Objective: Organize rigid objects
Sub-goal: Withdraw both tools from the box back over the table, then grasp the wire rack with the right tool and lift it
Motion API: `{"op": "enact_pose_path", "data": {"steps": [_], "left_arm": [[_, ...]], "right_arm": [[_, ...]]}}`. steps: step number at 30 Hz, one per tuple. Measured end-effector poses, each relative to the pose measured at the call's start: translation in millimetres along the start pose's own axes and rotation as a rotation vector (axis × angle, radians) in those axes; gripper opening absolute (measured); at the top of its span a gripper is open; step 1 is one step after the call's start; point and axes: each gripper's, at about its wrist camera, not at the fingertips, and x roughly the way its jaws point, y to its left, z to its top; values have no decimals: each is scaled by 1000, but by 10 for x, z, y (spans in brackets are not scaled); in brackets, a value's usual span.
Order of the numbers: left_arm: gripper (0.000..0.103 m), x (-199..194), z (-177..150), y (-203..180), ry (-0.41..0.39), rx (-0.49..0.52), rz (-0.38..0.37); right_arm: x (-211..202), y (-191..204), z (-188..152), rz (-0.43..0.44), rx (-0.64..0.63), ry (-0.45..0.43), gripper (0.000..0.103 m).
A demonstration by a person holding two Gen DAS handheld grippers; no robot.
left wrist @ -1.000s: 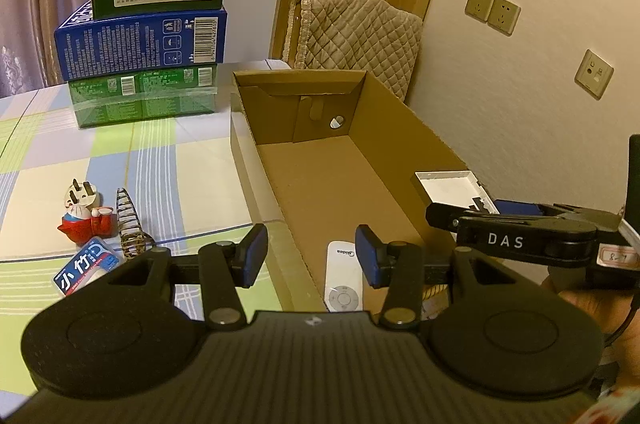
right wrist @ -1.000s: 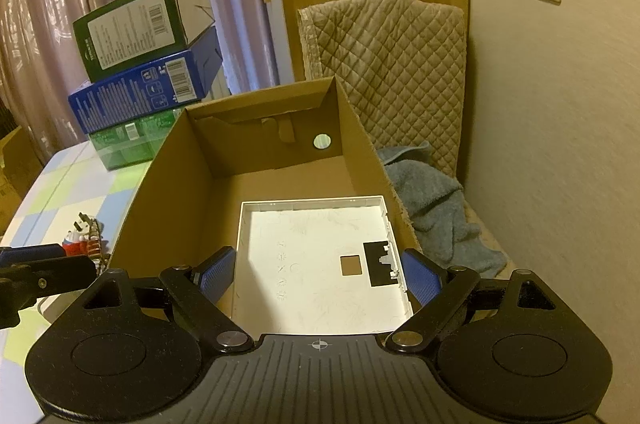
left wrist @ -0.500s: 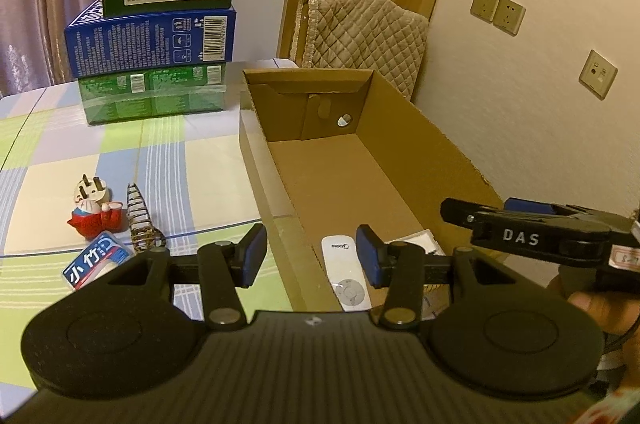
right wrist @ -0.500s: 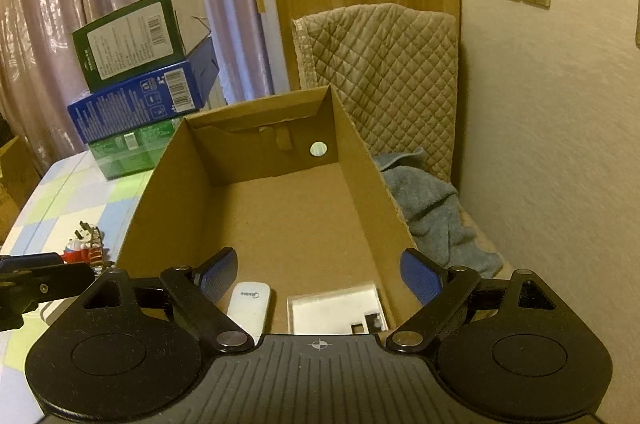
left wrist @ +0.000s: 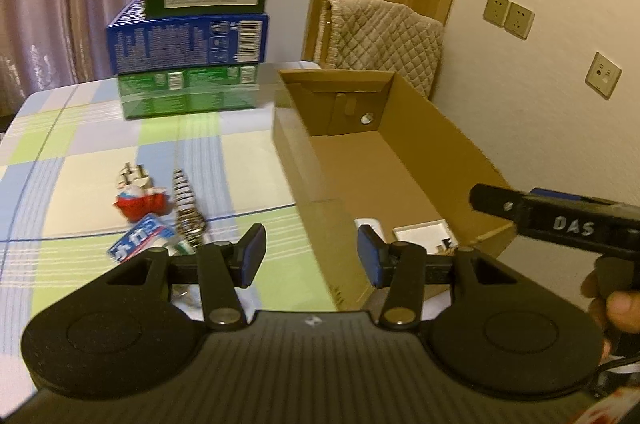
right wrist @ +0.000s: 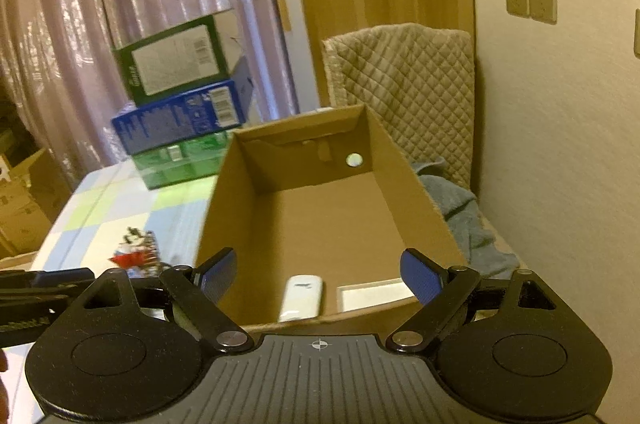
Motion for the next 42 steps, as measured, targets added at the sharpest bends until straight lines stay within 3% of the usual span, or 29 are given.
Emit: {"op": "enact_pose_path", "data": {"steps": [13,20,30,42], "left_arm": [[64,-589,-445,962,-4,-74,157],[66,-794,-657,1419,5,-128,237],[68,-688,-770,1574,29,-116,225],[70,-253,-827,1788,77,-83,191]], "right_arm": [[-267,664,-287,99,-85,5,86],[-144,968,-563,151,-156,62,86],[109,1255,-914,229,-268,85,86],[744,1553,-1215,298,-434,107,85]]}}
